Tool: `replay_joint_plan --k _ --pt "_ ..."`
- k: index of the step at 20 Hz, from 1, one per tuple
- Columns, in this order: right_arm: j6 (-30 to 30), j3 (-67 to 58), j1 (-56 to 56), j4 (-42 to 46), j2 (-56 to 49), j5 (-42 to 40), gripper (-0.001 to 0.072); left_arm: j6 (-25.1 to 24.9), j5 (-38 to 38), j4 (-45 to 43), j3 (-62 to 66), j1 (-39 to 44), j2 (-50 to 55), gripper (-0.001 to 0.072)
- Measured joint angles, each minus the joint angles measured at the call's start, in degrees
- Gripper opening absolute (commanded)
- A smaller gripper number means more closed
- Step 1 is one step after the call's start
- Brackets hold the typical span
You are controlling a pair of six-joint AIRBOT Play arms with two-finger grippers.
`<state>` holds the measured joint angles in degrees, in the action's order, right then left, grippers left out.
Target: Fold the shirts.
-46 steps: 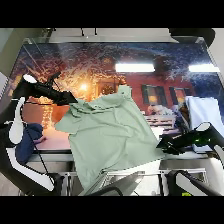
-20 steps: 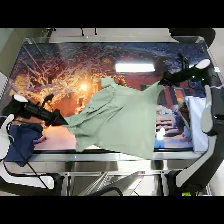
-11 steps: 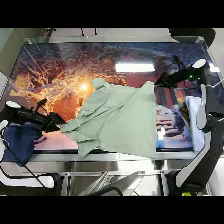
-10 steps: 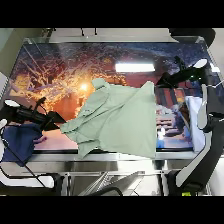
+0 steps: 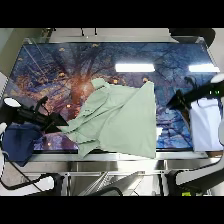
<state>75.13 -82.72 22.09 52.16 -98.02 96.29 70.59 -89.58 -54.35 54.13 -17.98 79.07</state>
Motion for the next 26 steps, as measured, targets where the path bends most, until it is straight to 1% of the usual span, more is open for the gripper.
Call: replay_joint_plan --k 4,8,11,14,15,16,17,19,20,23,26 --pt "-3.58 20.0 1.64 0.79 8.68 -4.9 0.0336 2.14 5.35 -1.6 -9.73 2.23 -6.95 0.0693" --pt "-5.51 32.94 2.14 0.96 12.87 -9.81 0.034 3.69 11.56 -1.92 -15.76 5.77 -10.58 0.0692" --pt "-6.21 38.8 2.16 1.16 13.86 -13.29 0.0347 4.7 16.02 -1.84 -16.92 9.77 -9.14 0.0693" --pt "-6.43 42.88 1.97 1.09 14.23 -15.74 0.0347 5.16 18.25 -1.62 -15.28 13.94 -4.48 0.0691" --pt "-6.45 44.17 1.6 0.76 14.29 -16.11 0.0347 5.4 18.34 -1.6 -14.32 15.13 -2.95 0.0645" --pt "-6.47 45.48 1.01 0.28 14.36 -16.28 0.0347 5.49 18.08 -1.46 -13.25 16.15 -1.7 0.0514" --pt "-6.45 46.93 0.28 -0.17 14.38 -16.24 0.0348 5.49 18.29 -1.53 -12.11 17.07 -0.5 0.044" --pt "-6.38 49.79 -1.44 -0.76 14.43 -16.59 0.0348 5.49 17.31 -2.16 -10.16 18.05 0.81 0.0207" --pt "-6.29 51.25 -2.32 -1.07 14.47 -17.09 0.0348 5.49 16.52 -2.69 -9.4 18.23 1.25 0.0167" --pt "-6.49 54.53 -4.96 -1.29 14.49 -17.51 0.0347 5.51 14.58 -3.89 -8.13 17.27 1.62 0.0167" --pt "-8.2 55.84 -6.93 -1.73 14.51 -17.55 0.0347 5.51 12.72 -4.63 -7.63 15.17 0.04 0.0167"
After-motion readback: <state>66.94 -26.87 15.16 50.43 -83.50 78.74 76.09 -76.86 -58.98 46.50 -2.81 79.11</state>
